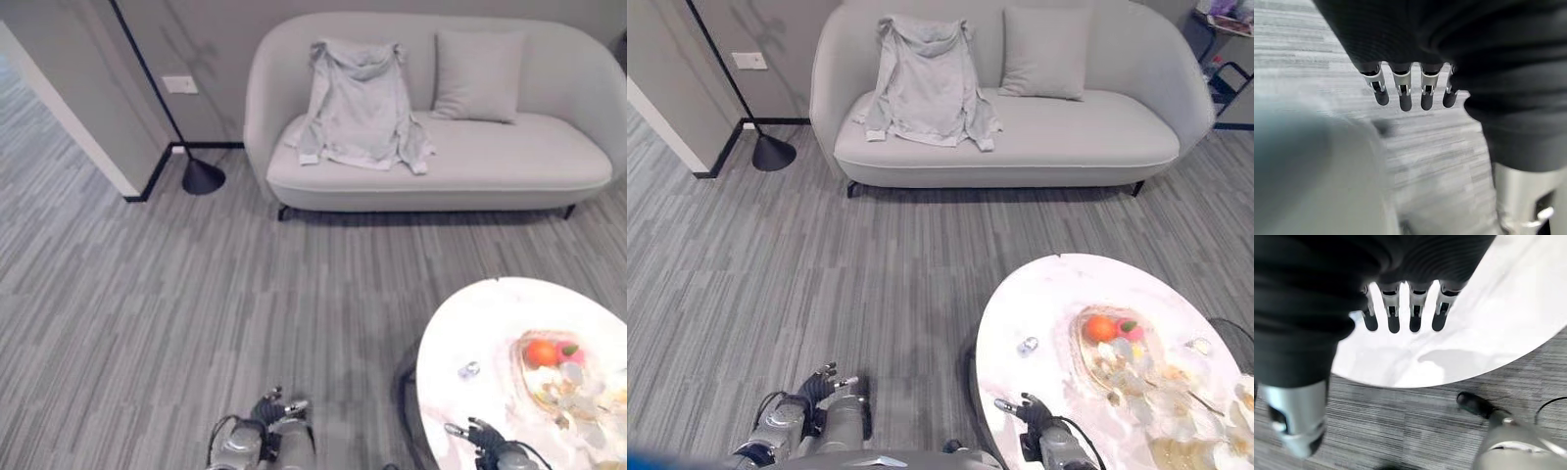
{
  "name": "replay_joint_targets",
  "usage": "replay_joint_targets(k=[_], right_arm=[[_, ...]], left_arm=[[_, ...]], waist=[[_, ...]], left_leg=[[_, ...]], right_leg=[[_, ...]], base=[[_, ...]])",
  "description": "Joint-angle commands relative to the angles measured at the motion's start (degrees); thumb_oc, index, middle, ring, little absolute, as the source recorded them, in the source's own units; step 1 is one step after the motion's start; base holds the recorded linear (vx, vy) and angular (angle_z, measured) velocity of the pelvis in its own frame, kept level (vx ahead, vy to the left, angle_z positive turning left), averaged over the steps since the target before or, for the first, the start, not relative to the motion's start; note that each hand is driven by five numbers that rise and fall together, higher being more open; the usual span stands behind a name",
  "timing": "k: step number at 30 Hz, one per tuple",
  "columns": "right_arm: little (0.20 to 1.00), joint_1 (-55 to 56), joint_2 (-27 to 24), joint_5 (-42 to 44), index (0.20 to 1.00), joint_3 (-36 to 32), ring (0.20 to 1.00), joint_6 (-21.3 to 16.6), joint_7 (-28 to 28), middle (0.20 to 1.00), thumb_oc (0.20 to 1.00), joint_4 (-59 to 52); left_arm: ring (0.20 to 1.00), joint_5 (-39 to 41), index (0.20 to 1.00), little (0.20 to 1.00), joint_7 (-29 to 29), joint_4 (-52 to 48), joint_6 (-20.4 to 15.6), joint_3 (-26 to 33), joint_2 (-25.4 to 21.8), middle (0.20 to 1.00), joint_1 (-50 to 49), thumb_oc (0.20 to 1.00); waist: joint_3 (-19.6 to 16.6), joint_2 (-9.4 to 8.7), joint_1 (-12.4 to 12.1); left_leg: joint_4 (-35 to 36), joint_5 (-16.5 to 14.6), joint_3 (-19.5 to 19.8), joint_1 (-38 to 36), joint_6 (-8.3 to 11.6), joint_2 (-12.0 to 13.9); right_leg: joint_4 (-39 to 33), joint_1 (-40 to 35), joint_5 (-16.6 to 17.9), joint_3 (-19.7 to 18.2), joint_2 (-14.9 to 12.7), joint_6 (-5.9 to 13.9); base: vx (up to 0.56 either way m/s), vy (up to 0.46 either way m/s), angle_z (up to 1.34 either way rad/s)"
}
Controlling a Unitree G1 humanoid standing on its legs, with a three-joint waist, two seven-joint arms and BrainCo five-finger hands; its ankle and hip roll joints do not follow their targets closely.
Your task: Hang the clothes on the sofa on the clothes rack.
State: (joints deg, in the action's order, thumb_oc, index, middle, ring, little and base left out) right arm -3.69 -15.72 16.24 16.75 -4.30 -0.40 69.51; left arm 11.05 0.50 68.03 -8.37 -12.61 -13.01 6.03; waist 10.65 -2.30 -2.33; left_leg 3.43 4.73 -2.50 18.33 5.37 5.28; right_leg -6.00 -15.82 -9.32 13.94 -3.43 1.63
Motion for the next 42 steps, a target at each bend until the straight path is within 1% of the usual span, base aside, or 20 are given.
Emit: replay_joint_targets(k=[1,4,7,8,9,11,13,18,20,21,27,28,30,32,33,35,37,39,41,42], right_arm=[[1.000,1.08,-1.56,-0.61,1.000,-0.67,1.000,-1.47,-0.56,1.000,1.000,0.31],[1.000,1.93,-0.85,-1.44,1.000,-0.41,1.000,-1.31,-0.11,1.000,1.000,0.45],[1.000,2.09,-0.51,-1.77,1.000,-0.36,1.000,-1.21,0.04,1.000,1.000,0.56],[1.000,2.33,-0.06,-2.41,1.000,-0.20,1.000,-0.72,0.30,1.000,1.000,0.81],[1.000,2.28,0.15,-2.61,1.000,-0.02,1.000,-0.60,0.42,1.000,1.000,0.79],[1.000,2.28,0.16,-2.61,1.000,-0.02,1.000,-0.60,0.42,1.000,1.000,0.79],[1.000,2.26,0.53,-2.57,1.000,-0.36,1.000,-0.52,0.52,1.000,1.000,0.34],[1.000,1.73,0.77,-2.85,1.000,-0.67,1.000,-0.23,0.78,1.000,1.000,-0.07],[1.000,1.65,0.75,-2.92,1.000,-0.64,1.000,-0.19,0.86,1.000,1.000,-0.42],[1.000,1.44,0.70,-2.88,1.000,-0.55,1.000,-0.24,0.88,1.000,1.000,-0.92],[1.000,2.05,0.51,-2.68,1.000,-0.70,1.000,-0.32,1.03,1.000,1.000,-1.09],[1.000,2.08,0.47,-2.57,1.000,-0.71,1.000,-0.34,1.03,1.000,1.000,-1.17],[1.000,2.17,0.47,-2.36,1.000,-0.73,1.000,-0.39,1.04,1.000,1.000,-1.24],[1.000,2.33,0.46,-2.27,1.000,-0.63,1.000,-0.43,0.84,1.000,1.000,-1.18],[1.000,2.36,0.46,-2.11,1.000,-0.65,1.000,-0.57,0.64,1.000,1.000,-1.05],[1.000,2.14,0.38,-2.14,1.000,-0.65,1.000,-0.45,0.60,1.000,1.000,-0.68],[1.000,1.72,0.42,-2.16,1.000,-0.57,1.000,-0.28,0.41,1.000,1.000,-0.34],[1.000,1.43,0.35,-2.38,1.000,-0.73,1.000,0.07,0.47,1.000,1.000,-0.01],[1.000,1.18,0.36,-2.91,1.000,-0.65,1.000,0.21,0.43,1.000,1.000,0.08],[1.000,1.44,0.45,-3.11,1.000,-0.69,1.000,0.29,0.47,1.000,1.000,0.21]], left_arm=[[1.000,0.22,1.000,1.000,0.77,2.34,0.16,-2.78,-0.01,1.000,-2.82,1.000],[1.000,-0.16,1.000,1.000,0.69,2.49,0.17,-2.12,-0.11,1.000,-3.96,1.000],[1.000,-0.24,1.000,1.000,0.54,2.26,0.18,-1.84,-0.61,1.000,-4.00,1.000],[1.000,-0.40,1.000,1.000,0.40,1.81,0.30,-1.81,-1.05,1.000,-4.37,1.000],[1.000,-0.43,1.000,1.000,0.37,1.67,0.34,-1.91,-1.32,1.000,-4.32,1.000],[1.000,-0.43,1.000,1.000,0.37,1.67,0.34,-1.91,-1.33,1.000,-4.33,1.000],[1.000,-1.23,1.000,1.000,0.27,1.79,0.40,-2.15,-1.72,1.000,-4.43,1.000],[1.000,-1.85,1.000,1.000,0.17,1.00,0.49,-2.44,-2.09,1.000,-4.13,1.000],[1.000,-1.95,1.000,1.000,0.14,0.44,0.51,-2.52,-2.14,1.000,-4.27,1.000],[1.000,-2.00,1.000,1.000,0.12,-0.03,0.51,-2.58,-2.27,1.000,-4.30,1.000],[1.000,-2.88,1.000,1.000,-0.34,0.08,0.56,-3.17,-2.16,1.000,-5.12,1.000],[1.000,-2.86,1.000,1.000,-0.37,0.10,0.58,-3.20,-2.12,1.000,-5.12,1.000],[1.000,-3.19,1.000,1.000,-0.46,0.21,0.72,-3.55,-2.02,1.000,-5.15,1.000],[1.000,-3.48,1.000,1.000,-0.50,0.45,0.73,-3.96,-1.99,1.000,-4.72,1.000],[1.000,-3.41,1.000,1.000,-0.36,0.70,0.57,-4.13,-1.99,1.000,-4.15,1.000],[1.000,-3.62,1.000,1.000,-0.33,1.12,0.45,-4.70,-1.77,1.000,-3.61,1.000],[1.000,-4.28,1.000,1.000,-0.08,1.80,0.27,-5.28,-1.39,1.000,-3.14,1.000],[1.000,-4.77,1.000,1.000,-0.06,2.05,0.02,-5.24,-1.10,1.000,-2.77,1.000],[1.000,-4.98,1.000,1.000,-0.08,2.28,-0.02,-5.31,-0.83,1.000,-2.64,1.000],[1.000,-6.00,1.000,1.000,-0.24,2.84,-0.01,-5.62,-0.69,1.000,-2.47,1.000]], waist=[[-0.24,1.60,-2.74],[-1.37,2.04,-2.99],[-2.38,1.13,-3.62],[-3.14,0.23,-3.72],[-3.33,0.06,-3.69],[-3.33,0.03,-3.72],[-4.18,-0.34,-3.30],[-4.09,-0.27,-2.56],[-3.60,0.27,-2.18],[-2.81,0.98,-1.94],[-1.16,2.50,-1.35],[-0.62,3.15,-1.16],[-0.08,4.16,-0.62],[0.17,4.32,-0.30],[0.26,4.52,-0.39],[0.40,3.99,0.01],[0.82,3.04,0.99],[1.63,3.00,2.04],[1.93,3.05,2.77],[1.70,2.81,2.82]], left_leg=[[1.57,6.19,1.68,-2.69,2.05,-0.22],[1.57,8.55,2.15,-4.64,2.09,0.18],[1.57,8.33,0.95,-6.14,1.19,-0.30],[1.57,7.23,-0.14,-7.58,0.14,-1.31],[1.57,6.51,-0.68,-8.17,-0.41,-1.57],[1.57,6.49,-0.73,-8.19,-0.42,-1.59],[1.57,4.15,-1.86,-9.61,-2.23,-3.24],[1.57,0.94,-1.93,-11.61,-5.41,-6.75],[1.57,0.14,-1.35,-12.72,-6.44,-7.57],[1.57,-0.61,-0.48,-13.97,-7.27,-8.04],[1.57,-2.69,2.04,-18.08,-9.20,-9.34],[1.57,-2.70,2.59,-18.73,-9.45,-9.00],[1.57,-3.20,3.31,-19.89,-9.48,-8.39],[1.57,-3.67,3.66,-20.94,-9.24,-8.18],[1.57,-4.34,3.88,-21.41,-8.82,-7.79],[1.57,-5.34,4.79,-22.42,-8.15,-7.97],[1.57,-6.78,6.03,-23.93,-7.74,-8.79],[1.57,-8.48,6.98,-26.27,-7.11,-8.78],[1.57,-9.33,7.39,-27.35,-6.65,-8.69],[1.57,-9.92,7.96,-27.90,-6.54,-9.17]], right_leg=[[1.00,4.22,3.85,-6.66,3.23,3.87],[1.00,2.49,2.49,-8.77,3.28,4.18],[1.00,1.75,2.21,-9.61,1.69,5.24],[1.00,1.36,4.01,-9.84,-0.43,5.98],[2.25,1.94,4.01,-9.86,-1.12,6.29],[2.29,1.96,3.98,-9.89,-1.15,6.30],[6.09,4.00,4.83,-10.12,-3.00,7.80],[14.39,7.96,10.52,-10.35,-4.81,10.02],[19.62,10.13,13.57,-10.97,-5.01,10.22],[25.28,12.12,15.81,-11.60,-4.93,9.99],[36.61,15.46,22.05,-13.05,-4.78,9.27],[39.53,17.45,22.59,-13.74,-4.29,8.90],[42.49,20.68,20.63,-14.50,-3.39,8.04],[39.80,22.78,16.15,-12.77,-3.80,7.01],[36.05,23.25,12.12,-11.14,-4.05,6.45],[25.44,24.13,9.82,-9.69,-4.06,6.60],[13.29,25.21,12.85,-10.40,-3.89,7.64],[4.13,26.84,17.42,-10.97,-3.73,9.28],[1.17,28.41,19.03,-10.07,-3.69,10.32],[1.00,28.56,18.54,-9.60,-3.96,10.39]], base=[[0.37,0.146,-0.37],[0.31,0.188,-0.60],[0.31,0.232,-0.60],[0.25,0.211,-0.33],[0.25,0.211,-0.39],[0.10,0.106,-0.41],[0.22,0.250,-0.23],[0.14,0.202,0.12],[0.09,0.167,0.20],[0.10,0.168,0.25],[0.10,0.092,0.21],[0.08,0.055,0.18],[0.09,0.044,0.11],[0.11,0.000,0.12],[0.14,-0.058,0.07],[0.18,-0.112,0.08],[0.24,-0.127,0.21],[0.27,-0.098,0.18],[0.22,-0.074,0.41],[0.31,-0.153,0.75]])
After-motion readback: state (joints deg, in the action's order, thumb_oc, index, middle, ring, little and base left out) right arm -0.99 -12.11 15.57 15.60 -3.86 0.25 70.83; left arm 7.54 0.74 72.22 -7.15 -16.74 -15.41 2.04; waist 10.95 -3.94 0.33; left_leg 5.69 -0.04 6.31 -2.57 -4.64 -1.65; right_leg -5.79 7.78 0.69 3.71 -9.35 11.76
